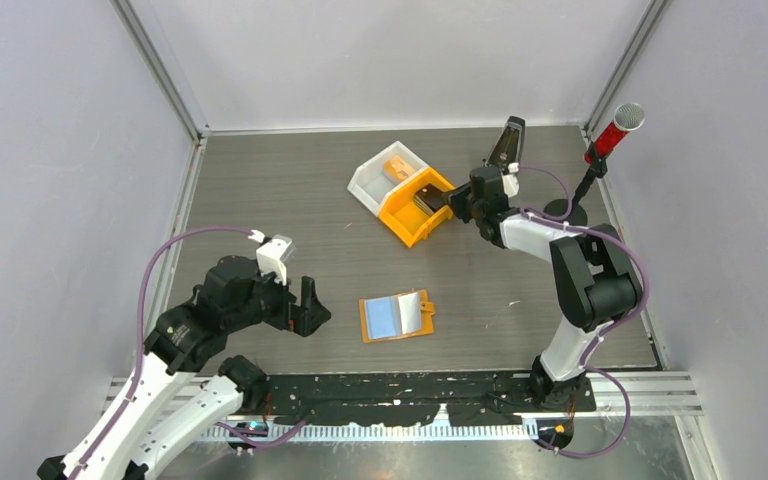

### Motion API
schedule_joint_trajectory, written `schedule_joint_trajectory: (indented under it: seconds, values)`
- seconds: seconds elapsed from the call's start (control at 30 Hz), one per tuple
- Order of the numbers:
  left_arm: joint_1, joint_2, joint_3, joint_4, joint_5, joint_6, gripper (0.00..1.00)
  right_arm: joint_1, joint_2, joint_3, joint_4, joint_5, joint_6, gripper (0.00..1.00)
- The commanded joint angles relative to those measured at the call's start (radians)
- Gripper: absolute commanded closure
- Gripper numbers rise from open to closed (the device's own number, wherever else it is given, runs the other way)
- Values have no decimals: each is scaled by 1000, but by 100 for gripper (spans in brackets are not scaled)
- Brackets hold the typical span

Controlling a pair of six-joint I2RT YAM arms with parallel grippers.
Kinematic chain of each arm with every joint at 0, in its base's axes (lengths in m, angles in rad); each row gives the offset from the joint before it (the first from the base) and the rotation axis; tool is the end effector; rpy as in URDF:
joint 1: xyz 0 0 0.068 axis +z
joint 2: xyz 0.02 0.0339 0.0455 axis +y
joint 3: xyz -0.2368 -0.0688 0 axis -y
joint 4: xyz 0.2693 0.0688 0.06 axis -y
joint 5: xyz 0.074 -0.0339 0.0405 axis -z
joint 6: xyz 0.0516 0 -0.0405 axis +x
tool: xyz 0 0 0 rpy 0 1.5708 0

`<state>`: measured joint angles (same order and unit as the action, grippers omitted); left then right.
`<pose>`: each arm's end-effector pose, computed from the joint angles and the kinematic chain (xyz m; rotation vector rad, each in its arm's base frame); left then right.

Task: Take the credit cards out of the card holder
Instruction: Place the credit card in the storage box, then reset both arms

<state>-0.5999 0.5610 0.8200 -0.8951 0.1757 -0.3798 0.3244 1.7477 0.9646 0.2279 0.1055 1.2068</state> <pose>0.1310 -0.1005 0.2923 0.3532 2.2684 -0.7228 0.3822 0.1228 0.1331 1.0098 1.9850 0.7737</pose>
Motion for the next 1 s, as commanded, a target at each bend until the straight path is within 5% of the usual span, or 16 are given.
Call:
schedule_joint_trajectory:
  seconds: [0.0, 0.3, 0.5, 0.67, 0.77, 0.97]
  values:
    - [5, 6, 1, 9, 0, 21, 1, -5, -79, 54, -109, 82, -35, 78]
    - [5, 11, 2, 5, -34, 17, 1, 3, -178, 102, -242, 97, -142, 74]
    - [5, 9, -2, 27, -23, 8, 1, 63, -262, 97, -290, 33, -287, 62]
    - [5, 8, 12, 40, -16, 2, 1, 144, -384, 78, -362, -13, -462, 37]
    - [5, -3, 22, 60, -23, -2, 1, 186, -480, 40, -398, -19, -512, 12]
    - [5, -8, 82, 82, -59, -42, 1, 266, -671, -5, -552, -3, -651, 3]
